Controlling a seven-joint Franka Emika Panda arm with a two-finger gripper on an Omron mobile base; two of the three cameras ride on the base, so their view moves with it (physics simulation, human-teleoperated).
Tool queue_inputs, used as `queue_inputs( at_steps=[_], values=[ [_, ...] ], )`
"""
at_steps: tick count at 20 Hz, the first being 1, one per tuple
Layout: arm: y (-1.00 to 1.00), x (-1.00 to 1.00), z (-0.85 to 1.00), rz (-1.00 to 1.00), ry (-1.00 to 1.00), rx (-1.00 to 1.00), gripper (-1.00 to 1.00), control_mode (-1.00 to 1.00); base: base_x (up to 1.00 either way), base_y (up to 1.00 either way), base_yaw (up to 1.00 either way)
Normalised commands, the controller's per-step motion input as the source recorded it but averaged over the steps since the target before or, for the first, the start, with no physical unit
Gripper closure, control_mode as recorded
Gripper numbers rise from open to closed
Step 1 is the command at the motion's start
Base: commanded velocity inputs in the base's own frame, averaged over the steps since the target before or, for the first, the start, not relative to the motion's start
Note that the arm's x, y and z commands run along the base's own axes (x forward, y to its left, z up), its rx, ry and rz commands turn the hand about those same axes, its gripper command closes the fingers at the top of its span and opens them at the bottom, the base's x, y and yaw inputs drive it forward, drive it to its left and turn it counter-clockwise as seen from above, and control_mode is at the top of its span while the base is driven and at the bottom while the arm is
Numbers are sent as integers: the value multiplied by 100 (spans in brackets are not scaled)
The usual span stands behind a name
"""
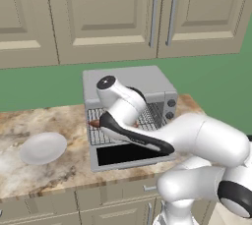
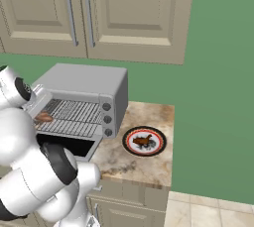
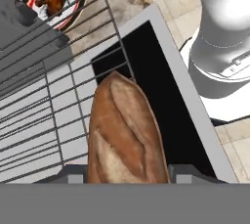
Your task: Open the toaster oven door. Place the baguette on the top rack in the toaster oven and place the chicken drumstick on the bottom rack.
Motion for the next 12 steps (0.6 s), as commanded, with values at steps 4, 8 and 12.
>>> queue_inputs(
  at_steps=[4,8,12],
  values=[
    [-40,28,-32,21,6,0,100,-100,0,0,0],
    [-39,14,-21,23,0,-1,100,-100,0,0,0],
    [-31,29,-18,21,0,-1,100,-100,0,0,0]
  ],
)
